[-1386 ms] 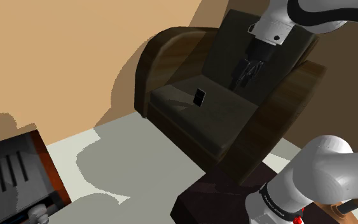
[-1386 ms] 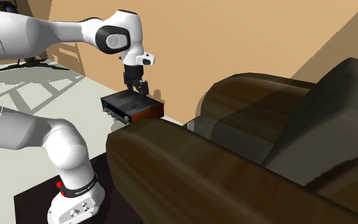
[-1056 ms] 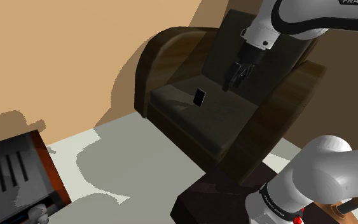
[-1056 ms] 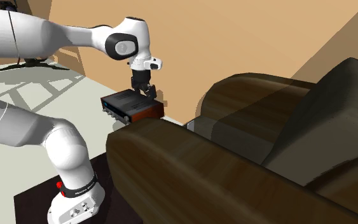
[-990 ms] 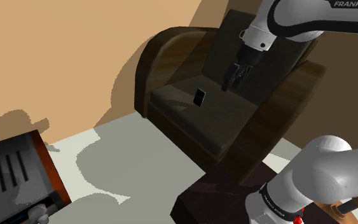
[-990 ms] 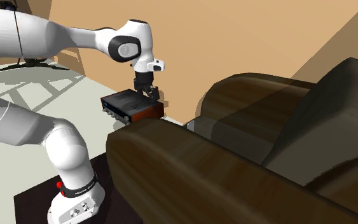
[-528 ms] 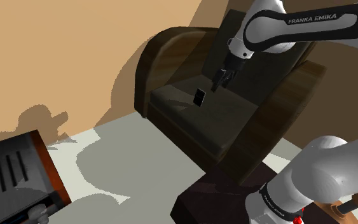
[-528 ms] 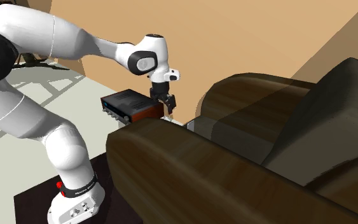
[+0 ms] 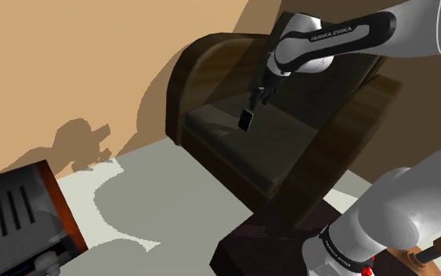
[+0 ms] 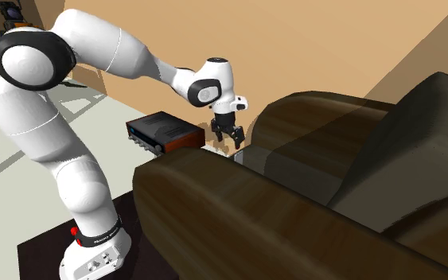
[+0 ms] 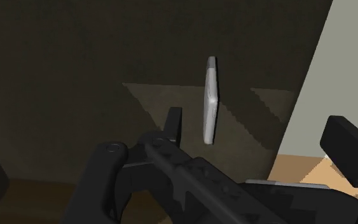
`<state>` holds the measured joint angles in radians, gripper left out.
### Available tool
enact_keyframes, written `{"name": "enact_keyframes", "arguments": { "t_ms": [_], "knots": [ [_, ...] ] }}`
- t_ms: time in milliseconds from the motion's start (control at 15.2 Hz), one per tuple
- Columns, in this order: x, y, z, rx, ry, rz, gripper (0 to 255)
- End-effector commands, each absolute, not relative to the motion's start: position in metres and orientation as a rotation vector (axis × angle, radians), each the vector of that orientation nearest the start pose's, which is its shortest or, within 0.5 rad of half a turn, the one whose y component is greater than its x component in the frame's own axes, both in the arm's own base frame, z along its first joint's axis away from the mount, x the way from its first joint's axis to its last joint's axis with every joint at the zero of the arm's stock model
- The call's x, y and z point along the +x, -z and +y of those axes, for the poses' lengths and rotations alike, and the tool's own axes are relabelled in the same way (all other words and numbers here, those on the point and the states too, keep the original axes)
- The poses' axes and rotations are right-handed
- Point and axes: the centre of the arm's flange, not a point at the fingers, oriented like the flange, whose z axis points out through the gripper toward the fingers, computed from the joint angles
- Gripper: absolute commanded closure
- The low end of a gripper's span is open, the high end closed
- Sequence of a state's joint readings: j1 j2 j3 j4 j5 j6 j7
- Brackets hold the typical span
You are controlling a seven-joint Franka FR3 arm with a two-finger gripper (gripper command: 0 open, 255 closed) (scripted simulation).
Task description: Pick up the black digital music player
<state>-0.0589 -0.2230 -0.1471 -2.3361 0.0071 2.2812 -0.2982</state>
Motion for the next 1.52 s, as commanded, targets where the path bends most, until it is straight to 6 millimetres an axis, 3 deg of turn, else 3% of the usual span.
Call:
{"name": "enact_keyframes", "arguments": {
  "t_ms": [0, 66, 660, 726, 1320, 1452],
  "knots": [
    [0.498, -0.428, -0.111, -3.143, 0.291, -0.147, 0],
    [0.506, -0.424, -0.116, -3.147, 0.3, -0.15, 0],
    [0.506, -0.384, -0.116, -3.147, 0.3, -0.15, 0],
    [0.506, -0.384, -0.115, -3.147, 0.3, -0.15, 255],
    [0.506, -0.384, -0.116, -3.147, 0.3, -0.15, 255],
    [0.506, -0.394, -0.116, -3.147, 0.3, -0.15, 255]
  ]
}}
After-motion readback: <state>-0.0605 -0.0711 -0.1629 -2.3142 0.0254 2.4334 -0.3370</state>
